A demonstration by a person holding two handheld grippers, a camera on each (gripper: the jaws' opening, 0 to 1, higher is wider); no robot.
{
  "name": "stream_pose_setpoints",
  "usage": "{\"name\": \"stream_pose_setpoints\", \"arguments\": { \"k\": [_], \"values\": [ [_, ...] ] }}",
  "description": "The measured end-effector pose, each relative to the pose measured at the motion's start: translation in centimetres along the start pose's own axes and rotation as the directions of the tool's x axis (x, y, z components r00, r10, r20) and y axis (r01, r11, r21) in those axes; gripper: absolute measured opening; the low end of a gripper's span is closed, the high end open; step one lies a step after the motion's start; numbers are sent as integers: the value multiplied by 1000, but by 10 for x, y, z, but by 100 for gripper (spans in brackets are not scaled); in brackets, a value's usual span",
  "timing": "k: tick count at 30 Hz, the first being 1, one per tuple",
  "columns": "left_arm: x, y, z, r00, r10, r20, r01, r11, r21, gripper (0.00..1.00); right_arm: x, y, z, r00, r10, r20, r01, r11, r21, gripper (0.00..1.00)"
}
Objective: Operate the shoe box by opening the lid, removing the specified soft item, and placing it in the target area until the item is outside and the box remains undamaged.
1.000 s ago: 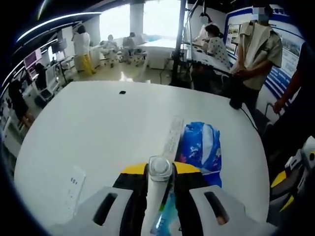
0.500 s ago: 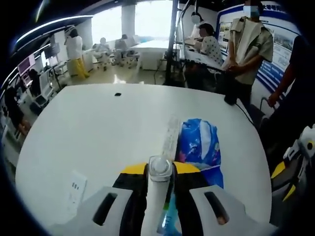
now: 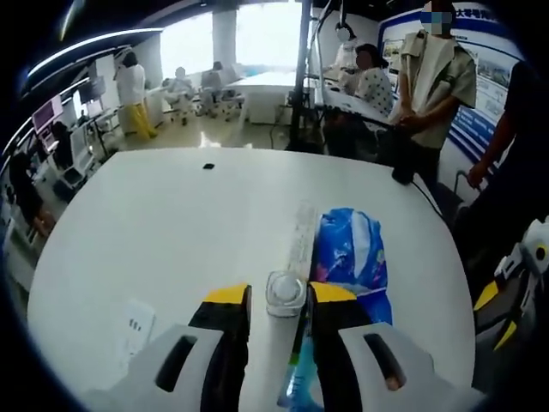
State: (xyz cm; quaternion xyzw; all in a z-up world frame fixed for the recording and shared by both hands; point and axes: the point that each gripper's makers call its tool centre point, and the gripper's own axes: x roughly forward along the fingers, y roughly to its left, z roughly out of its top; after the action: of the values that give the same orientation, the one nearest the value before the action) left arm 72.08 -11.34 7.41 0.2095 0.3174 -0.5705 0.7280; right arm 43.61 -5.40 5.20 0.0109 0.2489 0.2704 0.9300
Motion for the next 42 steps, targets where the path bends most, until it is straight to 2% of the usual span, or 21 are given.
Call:
{"name": "stream_pose_setpoints", "arguments": {
  "k": [12,26,35,36,42],
  "values": [
    [-3,-7,2,1000,-15,13,15,1000,-1,30,1,0,-1,1000,2,0,-2,1000,1,49],
    [-14,-10,-8,1000,-3,26,3,1000,-20,33,1,2,4,1000,6,5,-6,1000,-10,49],
    [-29,-12,-16,998,20,57,-18,999,-41,35,3,-1,13,1000,4,10,-4,1000,-30,51],
    [-34,-19,-16,997,23,69,-20,999,-45,35,3,-1,14,1000,4,11,-4,1000,-30,51],
    [-48,-30,-20,995,29,100,-23,998,-54,35,3,-3,19,1000,1,16,0,999,-48,52]
  ]
}}
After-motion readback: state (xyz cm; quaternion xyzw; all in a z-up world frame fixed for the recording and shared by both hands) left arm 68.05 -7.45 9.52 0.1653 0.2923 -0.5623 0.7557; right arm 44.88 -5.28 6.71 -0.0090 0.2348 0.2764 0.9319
